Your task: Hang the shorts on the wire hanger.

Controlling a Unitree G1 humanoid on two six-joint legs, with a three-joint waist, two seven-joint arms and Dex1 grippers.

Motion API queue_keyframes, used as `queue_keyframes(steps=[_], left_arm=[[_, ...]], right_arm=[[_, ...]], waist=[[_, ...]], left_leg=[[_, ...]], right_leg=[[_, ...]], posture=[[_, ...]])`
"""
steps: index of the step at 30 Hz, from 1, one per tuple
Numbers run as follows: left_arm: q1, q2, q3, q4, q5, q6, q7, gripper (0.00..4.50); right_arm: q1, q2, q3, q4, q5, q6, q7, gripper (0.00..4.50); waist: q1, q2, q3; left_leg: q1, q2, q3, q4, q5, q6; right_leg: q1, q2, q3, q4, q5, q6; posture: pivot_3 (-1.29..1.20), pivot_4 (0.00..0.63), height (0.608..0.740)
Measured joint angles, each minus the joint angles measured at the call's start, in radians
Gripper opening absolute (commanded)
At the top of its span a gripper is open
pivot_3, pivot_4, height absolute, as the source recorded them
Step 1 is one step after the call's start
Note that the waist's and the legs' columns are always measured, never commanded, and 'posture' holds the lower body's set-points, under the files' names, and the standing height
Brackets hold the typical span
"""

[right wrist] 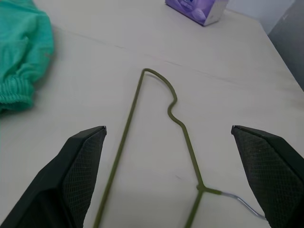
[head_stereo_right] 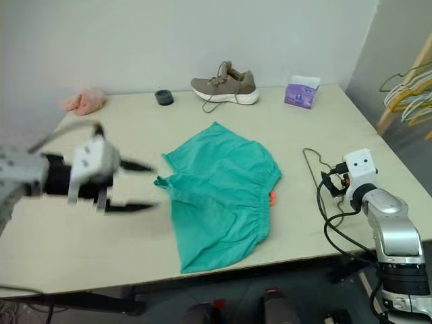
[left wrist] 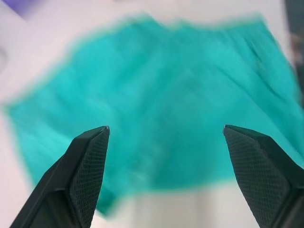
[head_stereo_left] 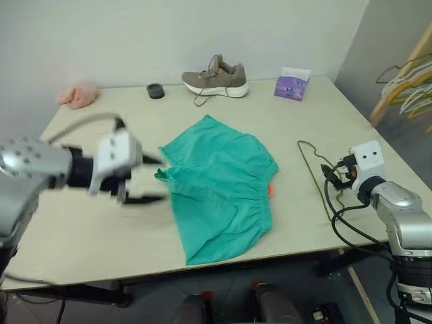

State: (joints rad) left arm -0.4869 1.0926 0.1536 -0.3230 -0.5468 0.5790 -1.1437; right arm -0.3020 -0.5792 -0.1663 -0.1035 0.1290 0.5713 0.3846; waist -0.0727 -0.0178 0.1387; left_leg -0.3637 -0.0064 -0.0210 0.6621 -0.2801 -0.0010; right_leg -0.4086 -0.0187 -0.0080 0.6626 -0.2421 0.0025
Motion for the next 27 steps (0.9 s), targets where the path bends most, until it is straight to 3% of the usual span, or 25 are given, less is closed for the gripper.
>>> queue_keyframes(steps=[4,8,22,25,27], left_arm=[[0.104,-0.079,-0.001,0.005,-0.049,0.043,0.018,4.04],[0.172,-0.090,-0.010,0.029,-0.042,0.027,0.006,4.04],[0.189,-0.106,-0.007,0.143,0.001,-0.043,-0.043,4.04],[0.189,-0.106,-0.009,0.134,0.003,-0.046,-0.047,4.06],[0.185,-0.110,-0.011,0.118,0.003,-0.046,-0.046,4.06]], right_arm=[[-0.006,0.010,-0.002,0.071,-0.031,0.014,-0.058,4.50],[-0.011,0.020,-0.022,0.117,-0.035,0.064,-0.109,4.50],[-0.154,0.059,-0.056,0.363,0.016,0.183,-0.096,4.50],[-0.192,0.056,-0.069,0.432,0.031,0.193,-0.077,3.93],[-0.210,0.055,-0.069,0.462,0.038,0.200,-0.067,3.26]], waist=[[-0.010,-0.001,0.001],[-0.014,-0.003,0.003],[-0.016,-0.005,0.001],[-0.015,-0.010,-0.002],[-0.015,-0.012,-0.003]], left_leg=[[0.000,0.000,0.001,0.000,0.000,0.000],[0.000,0.001,0.001,-0.001,0.000,0.000],[0.000,0.001,0.000,-0.001,0.000,0.000],[0.001,0.001,0.000,-0.001,0.000,0.000],[0.001,0.001,-0.001,0.000,0.000,0.000]], right_leg=[[-0.001,-0.001,0.002,0.000,0.000,0.001],[-0.002,-0.001,0.001,0.001,0.000,0.000],[-0.001,0.000,0.001,0.000,0.000,0.000],[0.000,-0.001,0.000,0.000,0.000,0.000],[0.001,-0.001,0.000,0.000,0.000,0.000]], posture=[[-0.13,0.120,0.740],[-0.14,0.120,0.740],[-0.14,0.116,0.740],[-0.13,0.117,0.740],[-0.13,0.117,0.740]])
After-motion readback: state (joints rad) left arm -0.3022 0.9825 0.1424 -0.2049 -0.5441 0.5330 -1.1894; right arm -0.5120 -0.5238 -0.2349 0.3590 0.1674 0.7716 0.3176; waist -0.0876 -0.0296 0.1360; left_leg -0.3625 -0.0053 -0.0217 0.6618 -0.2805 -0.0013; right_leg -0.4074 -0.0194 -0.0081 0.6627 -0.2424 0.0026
